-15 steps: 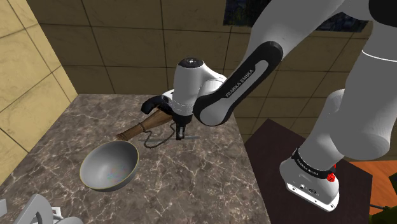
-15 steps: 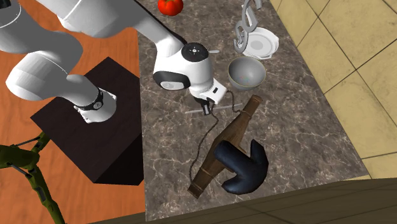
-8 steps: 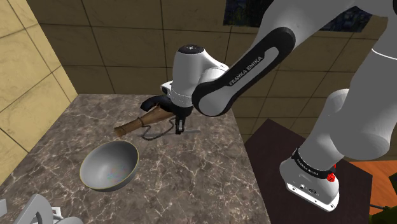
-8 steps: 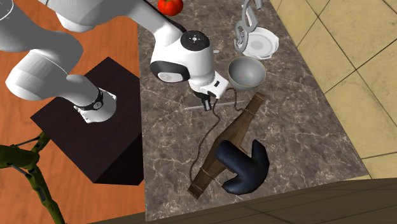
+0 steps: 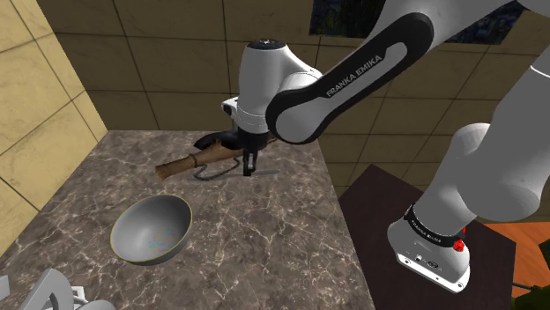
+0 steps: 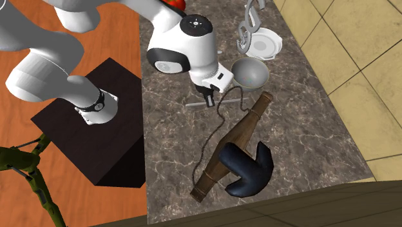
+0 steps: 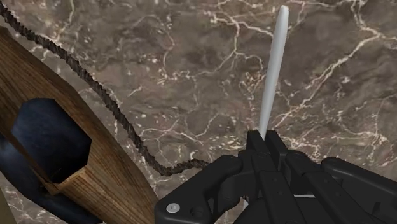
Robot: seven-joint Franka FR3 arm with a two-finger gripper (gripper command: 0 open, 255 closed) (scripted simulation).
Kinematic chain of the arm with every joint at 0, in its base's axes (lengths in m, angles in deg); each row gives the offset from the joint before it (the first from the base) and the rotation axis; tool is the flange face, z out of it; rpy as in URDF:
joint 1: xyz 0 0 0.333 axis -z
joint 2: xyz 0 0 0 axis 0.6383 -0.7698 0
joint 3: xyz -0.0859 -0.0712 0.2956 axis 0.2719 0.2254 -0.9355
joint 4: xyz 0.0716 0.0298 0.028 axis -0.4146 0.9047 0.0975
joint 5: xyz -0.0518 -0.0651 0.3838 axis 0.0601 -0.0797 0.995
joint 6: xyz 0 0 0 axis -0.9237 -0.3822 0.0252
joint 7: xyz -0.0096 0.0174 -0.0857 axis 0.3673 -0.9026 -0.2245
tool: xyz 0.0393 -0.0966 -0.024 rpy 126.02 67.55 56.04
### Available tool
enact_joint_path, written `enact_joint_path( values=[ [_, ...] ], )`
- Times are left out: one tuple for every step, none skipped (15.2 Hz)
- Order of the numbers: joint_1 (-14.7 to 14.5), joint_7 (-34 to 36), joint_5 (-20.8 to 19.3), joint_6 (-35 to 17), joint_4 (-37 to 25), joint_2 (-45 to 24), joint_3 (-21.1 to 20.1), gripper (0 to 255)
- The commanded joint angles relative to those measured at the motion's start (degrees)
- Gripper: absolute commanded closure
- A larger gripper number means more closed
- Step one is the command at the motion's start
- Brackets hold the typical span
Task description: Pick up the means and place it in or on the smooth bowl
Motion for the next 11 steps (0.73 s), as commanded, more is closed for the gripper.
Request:
enact_joint_path(
  values=[
    [-0.04,-0.17,0.32,1.59,-0.76,0.93,-0.03,255],
    [-0.05,-0.30,0.51,2.38,-1.05,1.45,-0.02,255],
    [-0.05,-0.42,0.69,3.18,-1.35,1.96,0.00,255],
    [-0.06,-0.54,0.85,3.97,-1.66,2.46,0.02,255],
    [-0.06,-0.64,1.01,4.77,-1.98,2.95,0.05,255],
    [-0.07,-0.75,1.15,5.57,-2.31,3.42,0.07,255],
    [-0.07,-0.84,1.29,6.36,-2.66,3.88,0.10,255],
    [-0.08,-0.94,1.42,7.16,-3.02,4.32,0.13,255],
    [-0.08,-1.02,1.54,7.95,-3.39,4.76,0.16,255],
    [-0.09,-1.10,1.65,8.75,-3.78,5.18,0.20,255],
    [-0.09,-1.18,1.75,9.54,-4.17,5.58,0.23,255]
  ],
)
